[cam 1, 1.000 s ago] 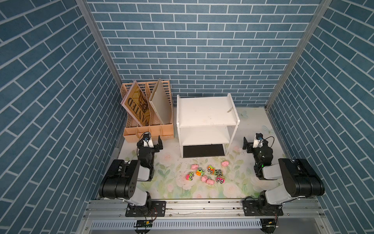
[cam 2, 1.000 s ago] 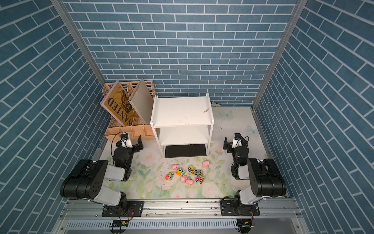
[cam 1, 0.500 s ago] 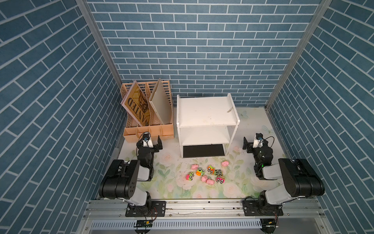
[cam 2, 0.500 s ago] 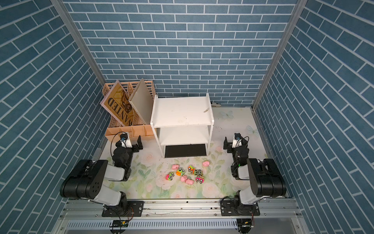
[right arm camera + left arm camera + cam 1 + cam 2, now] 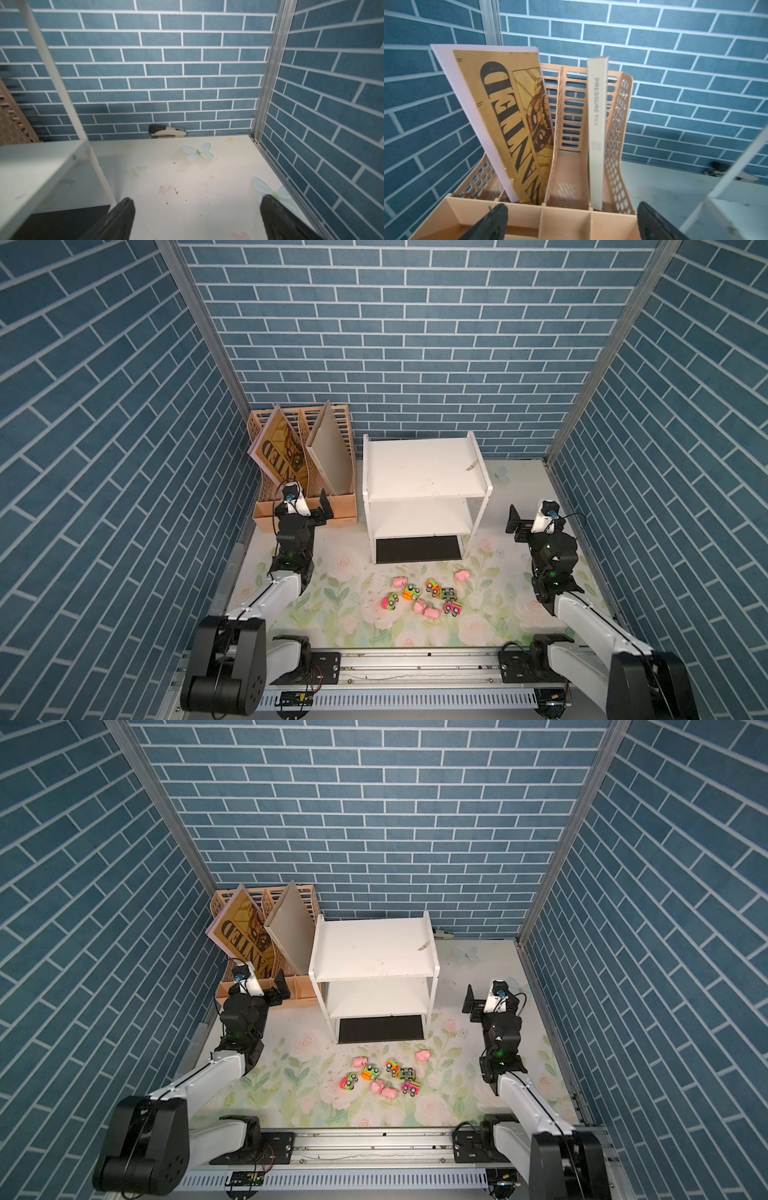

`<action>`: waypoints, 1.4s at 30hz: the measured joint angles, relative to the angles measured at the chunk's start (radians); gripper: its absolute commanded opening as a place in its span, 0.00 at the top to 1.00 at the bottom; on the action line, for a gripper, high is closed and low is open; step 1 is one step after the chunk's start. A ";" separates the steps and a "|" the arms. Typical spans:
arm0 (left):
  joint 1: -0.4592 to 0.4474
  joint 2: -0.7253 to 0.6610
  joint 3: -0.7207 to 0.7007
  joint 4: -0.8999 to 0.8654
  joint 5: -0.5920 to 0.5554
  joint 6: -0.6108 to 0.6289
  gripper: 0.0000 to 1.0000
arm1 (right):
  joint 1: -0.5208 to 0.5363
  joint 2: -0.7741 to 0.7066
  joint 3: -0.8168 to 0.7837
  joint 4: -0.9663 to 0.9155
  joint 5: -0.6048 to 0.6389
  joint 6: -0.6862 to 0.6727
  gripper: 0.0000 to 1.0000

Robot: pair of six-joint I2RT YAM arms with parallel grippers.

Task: Organize plastic toys on shelves
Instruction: Adjust the plastic toy at the center of the board.

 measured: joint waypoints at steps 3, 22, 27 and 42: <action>-0.100 -0.102 0.011 -0.172 -0.013 -0.058 0.00 | 0.060 -0.114 0.060 -0.211 0.009 0.063 0.10; -0.857 -0.447 -0.072 -0.804 -0.205 -0.475 0.09 | 0.921 -0.048 0.184 -0.849 0.173 0.468 0.37; -0.991 -0.347 -0.107 -0.811 -0.209 -0.588 0.13 | 1.065 0.182 0.288 -0.846 0.240 0.547 0.44; -1.040 -0.172 -0.113 -0.795 -0.126 -0.742 0.44 | 1.140 0.383 0.383 -0.843 0.252 0.650 0.45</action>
